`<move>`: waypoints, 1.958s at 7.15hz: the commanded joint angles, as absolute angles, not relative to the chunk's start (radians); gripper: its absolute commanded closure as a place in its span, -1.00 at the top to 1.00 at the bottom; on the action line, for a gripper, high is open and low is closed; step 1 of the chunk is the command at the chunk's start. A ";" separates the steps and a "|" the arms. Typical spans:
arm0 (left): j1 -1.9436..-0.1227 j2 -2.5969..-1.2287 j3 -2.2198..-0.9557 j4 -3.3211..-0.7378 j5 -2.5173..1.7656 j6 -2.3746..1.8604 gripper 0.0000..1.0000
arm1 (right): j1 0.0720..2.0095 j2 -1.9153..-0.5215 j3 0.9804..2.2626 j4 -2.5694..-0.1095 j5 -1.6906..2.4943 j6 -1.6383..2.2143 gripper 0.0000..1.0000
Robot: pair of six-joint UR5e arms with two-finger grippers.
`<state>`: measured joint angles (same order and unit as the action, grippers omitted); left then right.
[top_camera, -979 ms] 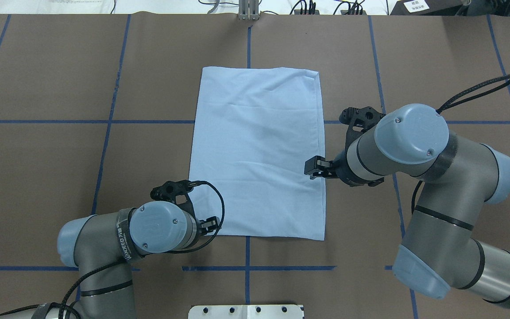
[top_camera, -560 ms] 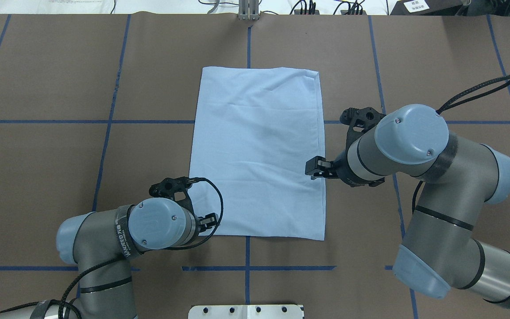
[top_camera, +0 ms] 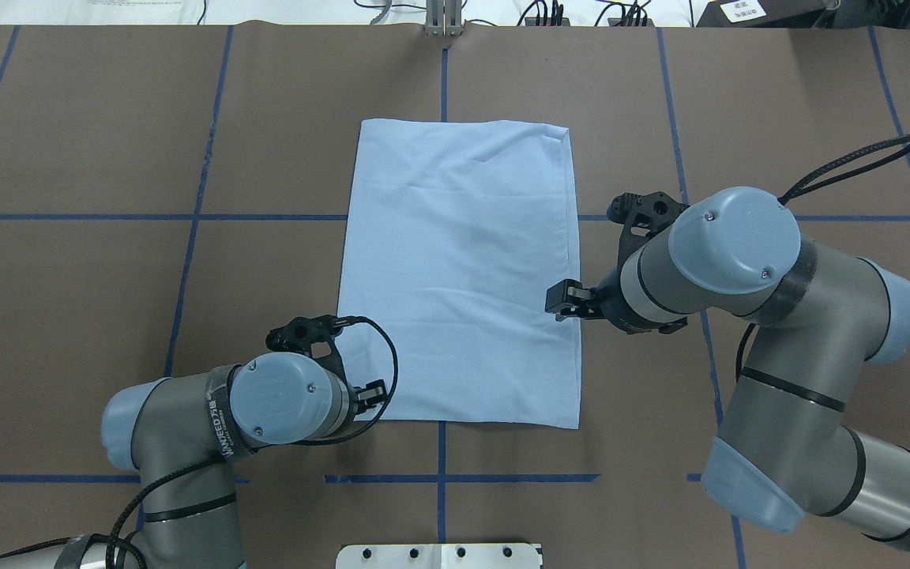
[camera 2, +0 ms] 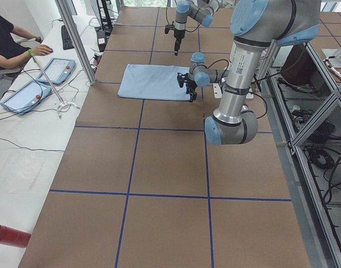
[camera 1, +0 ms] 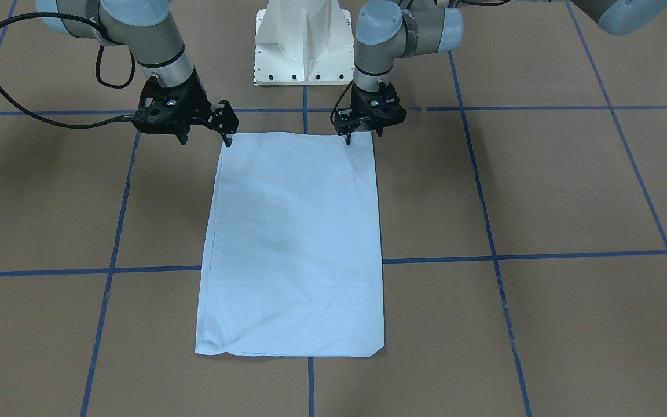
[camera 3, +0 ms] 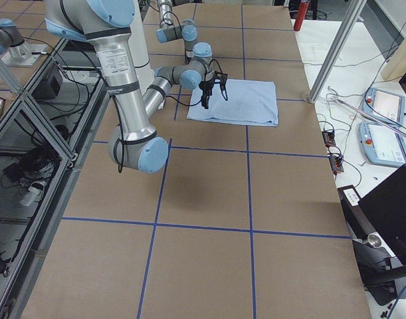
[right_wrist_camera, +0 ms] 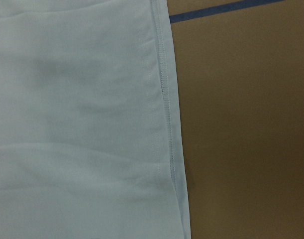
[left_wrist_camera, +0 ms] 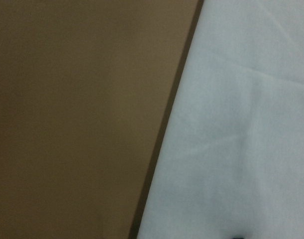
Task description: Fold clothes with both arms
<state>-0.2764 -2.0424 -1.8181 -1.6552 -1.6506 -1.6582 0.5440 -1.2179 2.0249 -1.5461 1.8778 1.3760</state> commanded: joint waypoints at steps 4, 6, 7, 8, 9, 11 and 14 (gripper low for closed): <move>-0.273 -2.042 -1.824 -1.655 -1.652 -1.658 -0.31 | 0.545 -1.218 2.025 -1.546 1.879 1.374 1.00; -0.273 -2.042 -1.832 -1.655 -1.652 -1.657 -0.83 | 0.546 -1.220 2.025 -1.546 1.879 1.374 1.00; -0.273 -2.043 -1.836 -1.655 -1.651 -1.658 -1.00 | 0.546 -1.218 2.026 -1.546 1.879 1.374 1.00; -0.273 -2.045 -1.838 -1.655 -1.651 -1.658 -1.00 | 0.546 -1.221 2.028 -1.545 1.878 1.376 1.00; -0.273 -2.043 -1.853 -1.654 -1.651 -1.658 -1.00 | 0.546 -1.223 2.032 -1.545 1.878 1.376 1.00; -0.270 -2.046 -1.899 -1.652 -1.651 -1.660 -1.00 | 0.482 -1.218 2.036 -1.542 1.862 1.507 1.00; -0.258 -2.054 -1.934 -1.652 -1.658 -1.660 -1.00 | 0.295 -1.195 2.005 -1.543 1.730 1.844 1.00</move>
